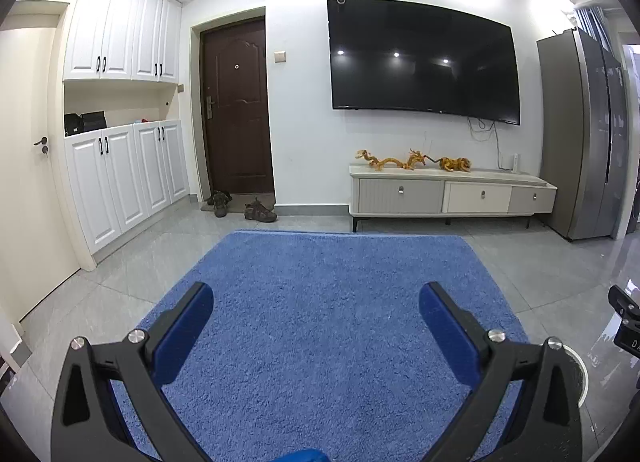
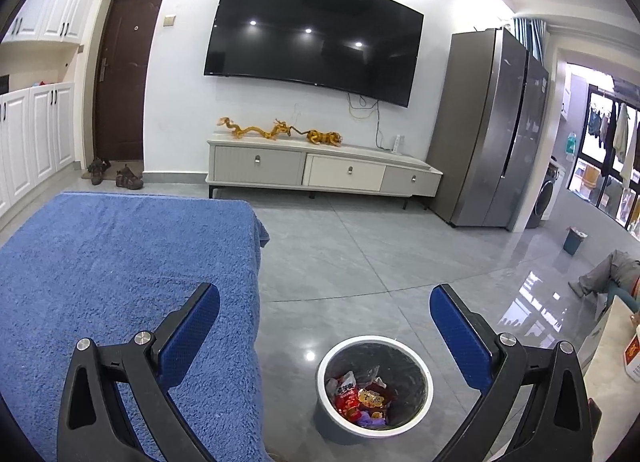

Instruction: Collect trash

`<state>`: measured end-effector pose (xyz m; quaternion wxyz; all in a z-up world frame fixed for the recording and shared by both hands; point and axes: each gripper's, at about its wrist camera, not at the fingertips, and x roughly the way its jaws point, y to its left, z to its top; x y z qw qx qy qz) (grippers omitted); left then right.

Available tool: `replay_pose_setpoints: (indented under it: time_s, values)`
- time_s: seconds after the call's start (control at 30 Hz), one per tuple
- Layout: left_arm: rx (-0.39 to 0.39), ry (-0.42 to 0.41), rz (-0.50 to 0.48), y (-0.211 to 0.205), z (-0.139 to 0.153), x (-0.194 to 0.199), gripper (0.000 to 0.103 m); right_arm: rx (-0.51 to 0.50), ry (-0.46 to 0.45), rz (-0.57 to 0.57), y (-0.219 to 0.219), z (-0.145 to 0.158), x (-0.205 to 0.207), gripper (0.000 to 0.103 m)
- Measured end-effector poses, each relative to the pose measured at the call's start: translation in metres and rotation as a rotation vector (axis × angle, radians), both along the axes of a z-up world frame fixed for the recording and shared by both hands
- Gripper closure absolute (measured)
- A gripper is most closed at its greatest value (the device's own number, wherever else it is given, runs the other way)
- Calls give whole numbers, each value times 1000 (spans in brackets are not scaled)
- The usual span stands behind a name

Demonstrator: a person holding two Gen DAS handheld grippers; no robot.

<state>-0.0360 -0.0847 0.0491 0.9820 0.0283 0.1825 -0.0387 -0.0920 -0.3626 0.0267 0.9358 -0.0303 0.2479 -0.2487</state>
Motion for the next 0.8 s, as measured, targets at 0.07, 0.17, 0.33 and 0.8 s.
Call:
replay_pose_setpoints:
  time_s: [0.07,0.17,0.33,0.8]
  values:
    - [1,2,3,0,-1,1,0,-8,3,0,2,-1,0,0]
    - [1,5,3,-1,-2,1,0,-19,7,3,4,0,1,0]
    - [-5,5,1,-2,-3,0,0,-30,0,3,4,1,-2,0]
    - [2,-1,-4,-3,-6,-3,0,-42,-7,1,2,3,-4,0]
